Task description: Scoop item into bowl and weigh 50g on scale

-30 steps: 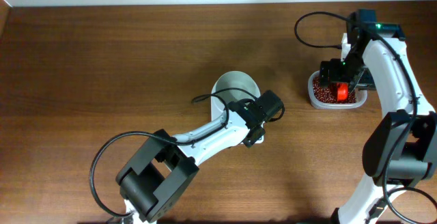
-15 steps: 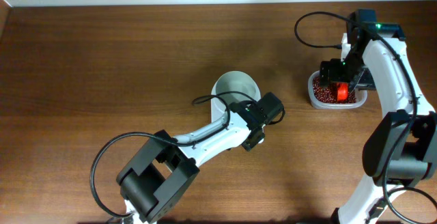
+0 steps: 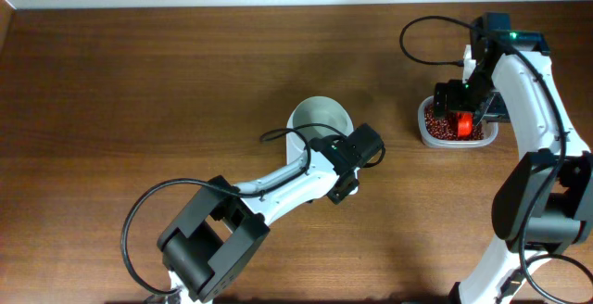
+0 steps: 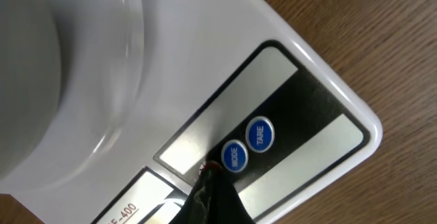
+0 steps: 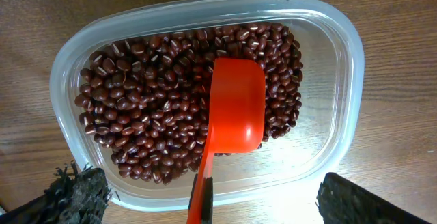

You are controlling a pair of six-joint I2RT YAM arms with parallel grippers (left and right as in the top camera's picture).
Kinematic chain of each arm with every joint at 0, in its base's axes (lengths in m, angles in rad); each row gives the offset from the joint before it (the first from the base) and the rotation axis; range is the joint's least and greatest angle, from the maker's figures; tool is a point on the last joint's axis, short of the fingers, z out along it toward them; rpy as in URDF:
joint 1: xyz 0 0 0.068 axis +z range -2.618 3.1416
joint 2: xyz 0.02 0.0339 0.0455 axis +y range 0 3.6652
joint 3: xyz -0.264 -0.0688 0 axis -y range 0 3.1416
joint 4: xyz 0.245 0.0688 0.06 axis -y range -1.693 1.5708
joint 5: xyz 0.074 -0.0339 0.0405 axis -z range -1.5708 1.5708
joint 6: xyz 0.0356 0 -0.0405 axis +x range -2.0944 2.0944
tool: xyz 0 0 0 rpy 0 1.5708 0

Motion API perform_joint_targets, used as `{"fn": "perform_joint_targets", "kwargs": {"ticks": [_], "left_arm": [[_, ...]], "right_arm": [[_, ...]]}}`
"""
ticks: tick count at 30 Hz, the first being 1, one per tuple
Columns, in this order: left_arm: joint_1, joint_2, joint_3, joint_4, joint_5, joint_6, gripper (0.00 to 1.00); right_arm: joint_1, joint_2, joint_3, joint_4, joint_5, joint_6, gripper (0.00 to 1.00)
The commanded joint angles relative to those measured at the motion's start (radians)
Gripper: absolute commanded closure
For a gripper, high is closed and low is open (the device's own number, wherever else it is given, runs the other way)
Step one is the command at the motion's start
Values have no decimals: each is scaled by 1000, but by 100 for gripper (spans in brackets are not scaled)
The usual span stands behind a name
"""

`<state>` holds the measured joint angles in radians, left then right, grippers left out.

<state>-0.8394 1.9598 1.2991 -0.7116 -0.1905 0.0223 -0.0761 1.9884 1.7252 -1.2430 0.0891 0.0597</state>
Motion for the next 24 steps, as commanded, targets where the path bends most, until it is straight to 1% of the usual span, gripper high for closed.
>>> {"fn": "perform_joint_targets", "kwargs": {"ticks": [1,11,14,19,24], "left_arm": [[8,52,-18,19,33,-6,100],[14,67,-17,41,-2,-14,100],[20,69,-17,42,-38,-39,100],[19,70,-17,23,-23,-40,100],[17,70,-17,-8,-3,-2,100]], "right_arm": [[-3,-5,12,3,2,4,1],[-3,-5,12,3,2,4,1],[-3,-5,12,3,2,4,1],[-3,-5,12,3,2,4,1],[-3,-5,12,3,2,4,1]]}}
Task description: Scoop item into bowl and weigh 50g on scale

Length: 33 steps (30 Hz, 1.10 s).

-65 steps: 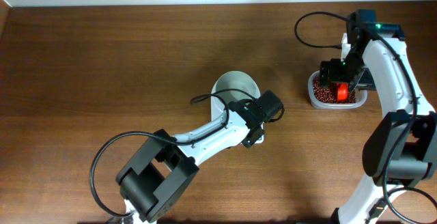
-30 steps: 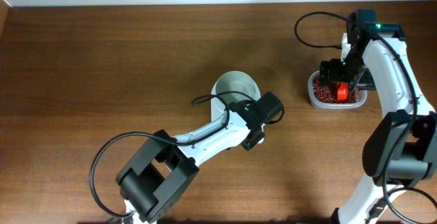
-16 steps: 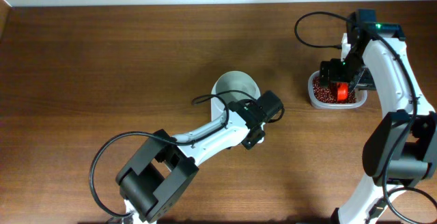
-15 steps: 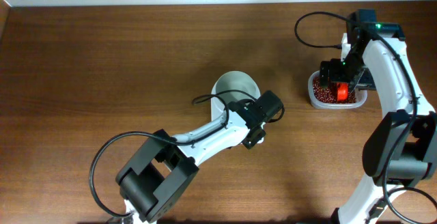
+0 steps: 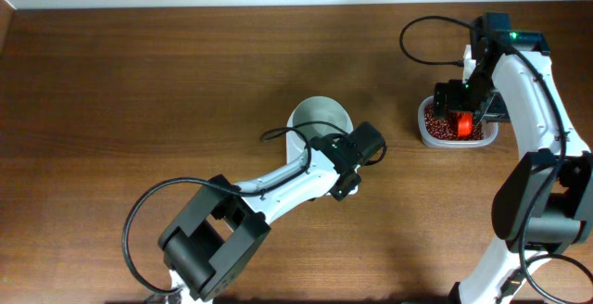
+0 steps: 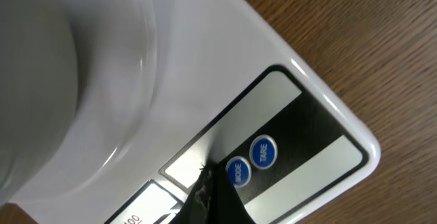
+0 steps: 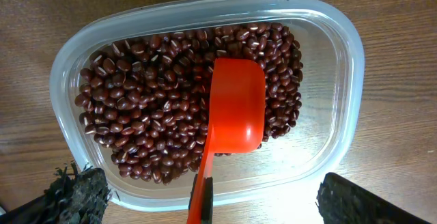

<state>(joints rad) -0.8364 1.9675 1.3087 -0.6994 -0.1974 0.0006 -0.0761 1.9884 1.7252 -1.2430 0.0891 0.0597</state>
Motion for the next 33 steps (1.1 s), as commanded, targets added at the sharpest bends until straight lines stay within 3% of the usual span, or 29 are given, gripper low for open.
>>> {"fn": "perform_joint_targets", "kwargs": {"ticks": [1,18,22,27,29,33], "left_arm": [[14,63,-27,-24,18,24,100],[21,60,1,-52,18,15,100],[19,-125,95,-172,63,-8,100],[35,-363,104,-212,140,-14,100],[77,-427,104,-211,136,-66,100],[297,-472,104,-137,119,-290,100]], "right_arm": [[-3,-5,12,3,2,4,1],[-3,-5,12,3,2,4,1],[-3,-5,12,3,2,4,1],[-3,-5,12,3,2,4,1],[-3,-5,12,3,2,4,1],[-3,-5,12,3,2,4,1]]}}
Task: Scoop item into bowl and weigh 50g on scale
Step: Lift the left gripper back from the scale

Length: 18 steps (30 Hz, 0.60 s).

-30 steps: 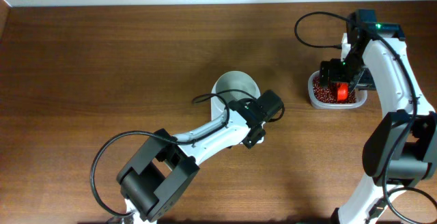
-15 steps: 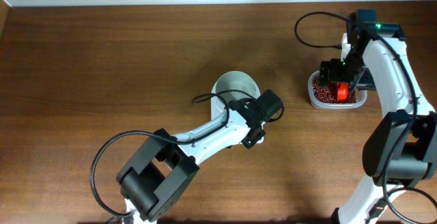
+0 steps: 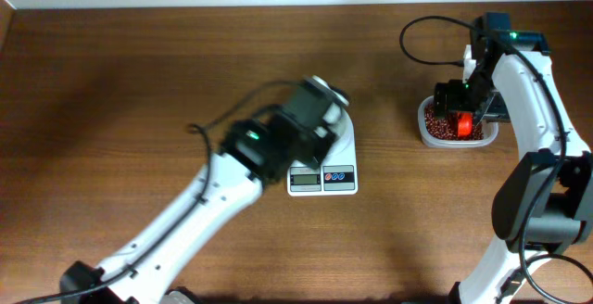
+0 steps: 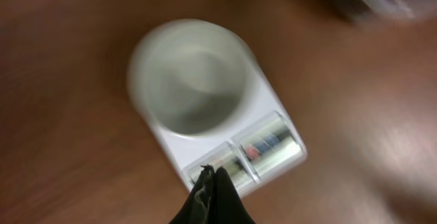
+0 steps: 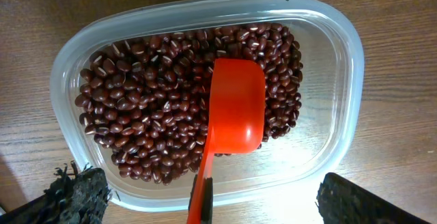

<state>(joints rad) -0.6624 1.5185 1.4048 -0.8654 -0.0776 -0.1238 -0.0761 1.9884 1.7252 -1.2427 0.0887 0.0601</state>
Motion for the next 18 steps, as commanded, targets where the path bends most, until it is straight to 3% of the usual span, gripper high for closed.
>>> {"fn": "perform_joint_targets", "kwargs": {"ticks": [1,4,8,12,16,18], "left_arm": [[204,-20,8,56,-1,-206,100],[462,-1,8,199,-24,-232,100],[626,38,8,251,-23,-232,100],[639,53,8,214,1,-231,100],[637,52,8,50,229,-230,100],[612,52,3,-46,269,-209,100]], "right_arm": [[-3,-5,12,2,2,3,1],[-3,-5,12,2,2,3,1],[-3,-5,12,2,2,3,1],[-3,-5,12,2,2,3,1],[-3,-5,12,2,2,4,1],[-3,-5,12,2,2,4,1]]}}
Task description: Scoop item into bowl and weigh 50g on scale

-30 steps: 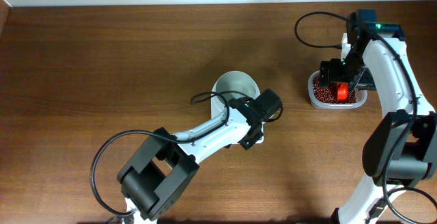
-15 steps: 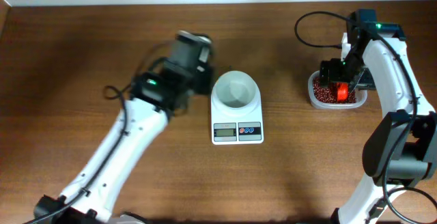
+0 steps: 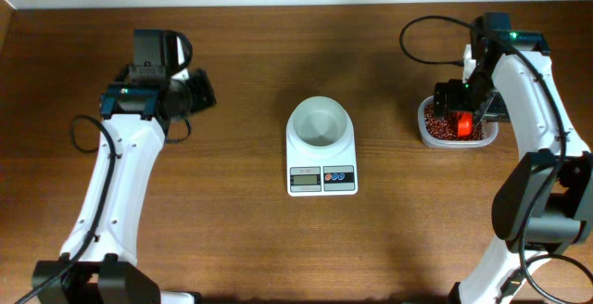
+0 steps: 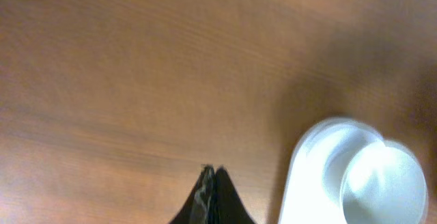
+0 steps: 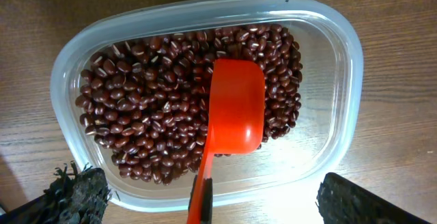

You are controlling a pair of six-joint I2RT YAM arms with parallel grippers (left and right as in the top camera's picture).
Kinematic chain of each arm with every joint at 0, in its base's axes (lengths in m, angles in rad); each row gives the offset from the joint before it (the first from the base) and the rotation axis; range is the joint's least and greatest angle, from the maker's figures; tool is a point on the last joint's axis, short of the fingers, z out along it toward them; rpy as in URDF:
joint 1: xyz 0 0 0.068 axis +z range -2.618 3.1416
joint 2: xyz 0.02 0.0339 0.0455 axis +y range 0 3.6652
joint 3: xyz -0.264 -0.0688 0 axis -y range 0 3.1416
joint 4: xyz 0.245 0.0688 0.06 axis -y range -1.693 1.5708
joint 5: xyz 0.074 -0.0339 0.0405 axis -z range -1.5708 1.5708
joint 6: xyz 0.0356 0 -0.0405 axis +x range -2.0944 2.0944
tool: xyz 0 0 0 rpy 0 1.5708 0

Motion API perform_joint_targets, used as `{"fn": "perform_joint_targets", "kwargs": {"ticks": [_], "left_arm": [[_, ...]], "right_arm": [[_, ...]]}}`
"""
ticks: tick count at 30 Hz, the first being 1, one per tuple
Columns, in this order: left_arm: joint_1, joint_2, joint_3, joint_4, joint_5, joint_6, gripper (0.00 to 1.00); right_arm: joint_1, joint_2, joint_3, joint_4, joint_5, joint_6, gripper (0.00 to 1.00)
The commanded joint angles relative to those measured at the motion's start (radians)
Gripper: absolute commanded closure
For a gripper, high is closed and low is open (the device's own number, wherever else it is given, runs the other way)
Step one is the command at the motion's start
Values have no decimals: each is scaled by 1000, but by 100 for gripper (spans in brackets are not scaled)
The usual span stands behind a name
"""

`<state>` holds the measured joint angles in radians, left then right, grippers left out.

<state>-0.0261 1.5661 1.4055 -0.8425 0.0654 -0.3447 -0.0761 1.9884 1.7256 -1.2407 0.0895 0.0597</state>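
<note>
A white bowl (image 3: 321, 121) stands on the white scale (image 3: 322, 176) in the middle of the table; both show at the lower right of the left wrist view, the scale (image 4: 307, 183) under the bowl (image 4: 382, 183). My left gripper (image 3: 200, 91) is shut and empty (image 4: 208, 173) over bare wood, well left of the scale. At the right, a clear container (image 5: 341, 60) holds red beans (image 5: 143, 101) and an orange scoop (image 5: 235, 104). My right gripper (image 5: 205, 190) hangs open above it, the scoop's handle lying between the fingers (image 5: 78, 193) untouched.
The scale's display and two round buttons (image 3: 338, 176) face the table's near edge. A black cable (image 3: 422, 35) loops from the right arm behind the bean container (image 3: 456, 126). Bare wood lies between the left arm and the scale.
My left arm has swung from above the scale to the far left of the table, still shut. The right gripper, scoop and beans are unchanged.
My shut left fingertips stood at the scale's MODE button, beside TARE, at the first two moments. Then the left gripper was higher above the scale and bowl, and now it is off to the left. The right gripper stayed open over the scoop throughout.
</note>
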Motion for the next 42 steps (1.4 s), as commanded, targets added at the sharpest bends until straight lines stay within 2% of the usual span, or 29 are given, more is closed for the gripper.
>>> {"fn": "perform_joint_targets", "kwargs": {"ticks": [1,3,5,11,14,18,26,32,42], "left_arm": [[-60,5,-4,-131,126,48,100],[-142,5,-22,-190,121,96,100],[-262,5,-57,-181,118,105,100],[-544,5,-153,-47,-72,108,100],[-642,14,-178,43,-178,108,100],[-726,93,-183,116,-187,151,100],[-776,270,-184,199,-187,269,100],[-779,347,-184,274,-233,271,100],[-779,396,-174,283,-230,272,100]], "right_arm": [[-3,-5,12,0,2,4,1],[-3,-5,12,0,2,4,1],[-3,-5,12,0,1,4,1],[-3,-5,12,0,2,4,1],[-3,-5,12,0,1,4,1],[-3,-5,12,0,1,4,1],[-3,-5,12,0,1,4,1],[-3,-5,12,0,1,4,1],[-3,-5,12,0,2,4,1]]}}
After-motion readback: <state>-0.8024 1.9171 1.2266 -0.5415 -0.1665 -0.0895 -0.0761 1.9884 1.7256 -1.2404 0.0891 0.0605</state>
